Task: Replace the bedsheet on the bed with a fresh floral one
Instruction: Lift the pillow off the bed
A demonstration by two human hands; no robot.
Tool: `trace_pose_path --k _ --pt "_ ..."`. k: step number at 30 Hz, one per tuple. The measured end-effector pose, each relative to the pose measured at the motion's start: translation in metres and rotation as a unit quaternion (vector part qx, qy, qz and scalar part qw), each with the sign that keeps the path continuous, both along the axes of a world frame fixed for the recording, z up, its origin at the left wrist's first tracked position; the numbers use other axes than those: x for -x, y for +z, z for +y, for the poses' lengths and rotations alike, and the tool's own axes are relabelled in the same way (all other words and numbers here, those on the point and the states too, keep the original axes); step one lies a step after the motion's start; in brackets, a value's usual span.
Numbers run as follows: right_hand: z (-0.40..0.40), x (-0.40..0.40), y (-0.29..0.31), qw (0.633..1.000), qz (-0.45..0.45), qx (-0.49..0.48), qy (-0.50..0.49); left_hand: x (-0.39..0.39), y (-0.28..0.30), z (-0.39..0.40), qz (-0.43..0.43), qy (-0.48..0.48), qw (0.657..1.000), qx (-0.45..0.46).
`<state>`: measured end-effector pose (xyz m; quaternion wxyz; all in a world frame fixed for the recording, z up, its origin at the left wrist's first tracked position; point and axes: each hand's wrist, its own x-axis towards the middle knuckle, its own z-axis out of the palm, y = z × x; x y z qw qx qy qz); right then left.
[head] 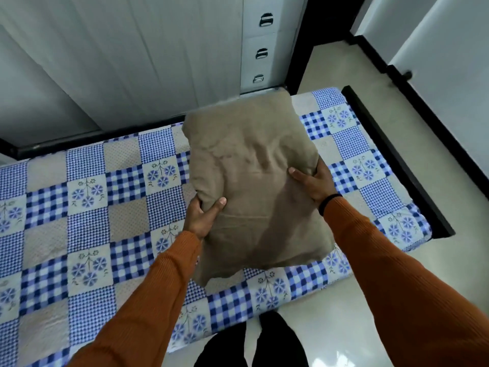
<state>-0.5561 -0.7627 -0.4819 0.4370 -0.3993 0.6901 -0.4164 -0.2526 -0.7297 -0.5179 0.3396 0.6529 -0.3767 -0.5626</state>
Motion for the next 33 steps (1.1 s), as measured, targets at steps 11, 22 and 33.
trace_pose_path --k 11,22,33 --pt "-0.104 0.061 -0.141 0.968 0.015 -0.189 0.165 0.051 -0.115 -0.068 -0.041 0.045 0.989 -0.138" --pt "-0.030 0.060 -0.252 0.937 0.106 -0.323 0.082 0.066 -0.203 -0.026 -0.109 -0.011 0.938 -0.329" --pt "-0.020 0.039 -0.226 0.904 0.332 -0.206 0.172 0.068 -0.191 -0.010 -0.136 -0.021 0.935 -0.327"
